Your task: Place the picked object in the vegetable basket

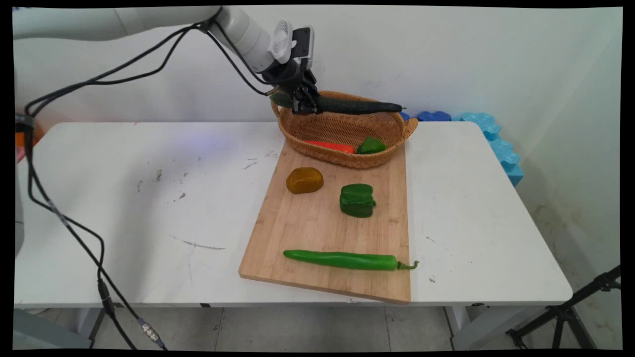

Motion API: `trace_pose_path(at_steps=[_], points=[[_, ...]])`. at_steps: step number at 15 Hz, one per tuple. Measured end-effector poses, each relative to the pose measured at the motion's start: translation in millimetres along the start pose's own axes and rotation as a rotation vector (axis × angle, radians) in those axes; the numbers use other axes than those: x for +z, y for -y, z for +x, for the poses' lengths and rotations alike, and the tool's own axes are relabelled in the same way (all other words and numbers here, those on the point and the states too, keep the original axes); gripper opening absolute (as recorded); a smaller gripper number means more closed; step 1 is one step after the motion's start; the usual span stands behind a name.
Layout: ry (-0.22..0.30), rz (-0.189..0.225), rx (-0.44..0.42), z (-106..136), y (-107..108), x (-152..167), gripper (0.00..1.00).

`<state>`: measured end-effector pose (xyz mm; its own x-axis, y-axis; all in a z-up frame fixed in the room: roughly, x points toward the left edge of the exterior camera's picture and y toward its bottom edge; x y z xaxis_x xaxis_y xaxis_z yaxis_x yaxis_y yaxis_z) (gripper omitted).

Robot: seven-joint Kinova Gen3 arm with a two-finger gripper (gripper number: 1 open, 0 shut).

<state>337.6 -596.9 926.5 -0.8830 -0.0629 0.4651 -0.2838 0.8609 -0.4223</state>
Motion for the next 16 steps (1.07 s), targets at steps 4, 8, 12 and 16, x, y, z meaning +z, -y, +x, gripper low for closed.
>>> trace_pose_path(at_steps=[4, 8, 12, 16], points=[[0.016, 0.022, 0.016, -9.8, 18.8, 24.8, 0.00], [0.026, 0.032, 0.035, -19.3, 31.6, 50.4, 0.00], [0.029, 0.036, 0.054, -27.2, 36.8, 69.5, 0.00], [0.028, 0.039, 0.070, -32.7, 39.3, 84.4, 1.00]])
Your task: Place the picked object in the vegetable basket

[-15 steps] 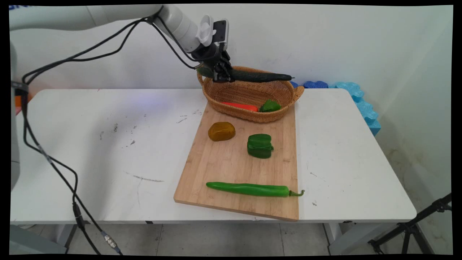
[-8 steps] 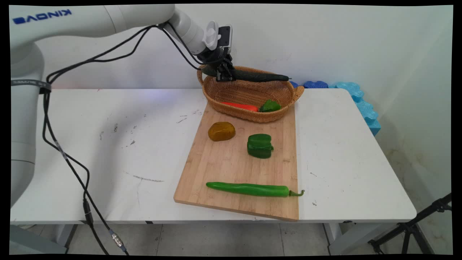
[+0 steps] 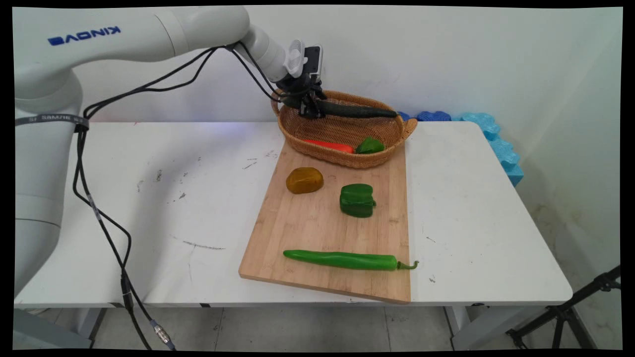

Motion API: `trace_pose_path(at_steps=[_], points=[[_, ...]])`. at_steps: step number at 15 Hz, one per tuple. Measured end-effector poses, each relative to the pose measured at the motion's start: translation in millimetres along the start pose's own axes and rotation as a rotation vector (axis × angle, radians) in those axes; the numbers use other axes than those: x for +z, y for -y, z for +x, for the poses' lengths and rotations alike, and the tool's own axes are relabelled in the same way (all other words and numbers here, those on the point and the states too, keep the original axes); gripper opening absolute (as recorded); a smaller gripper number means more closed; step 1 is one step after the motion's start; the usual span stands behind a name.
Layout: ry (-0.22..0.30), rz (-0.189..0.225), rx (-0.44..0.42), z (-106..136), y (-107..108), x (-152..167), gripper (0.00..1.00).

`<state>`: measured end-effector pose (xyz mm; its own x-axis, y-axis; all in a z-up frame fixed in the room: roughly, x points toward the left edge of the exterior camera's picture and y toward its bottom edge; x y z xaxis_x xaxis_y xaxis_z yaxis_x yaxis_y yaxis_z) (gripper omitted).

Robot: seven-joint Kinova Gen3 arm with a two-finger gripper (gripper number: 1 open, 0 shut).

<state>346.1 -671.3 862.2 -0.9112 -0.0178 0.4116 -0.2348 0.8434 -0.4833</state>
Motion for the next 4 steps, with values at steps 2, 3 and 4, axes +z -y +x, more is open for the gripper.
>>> trace_pose_path(at_steps=[2, 3, 4], points=[[-0.002, 0.002, 0.006, -1.0, 0.5, 4.7, 1.00], [-0.002, 0.002, 0.009, -1.6, 0.6, 6.9, 1.00], [-0.003, 0.003, 0.013, -2.2, 0.4, 9.0, 1.00]])
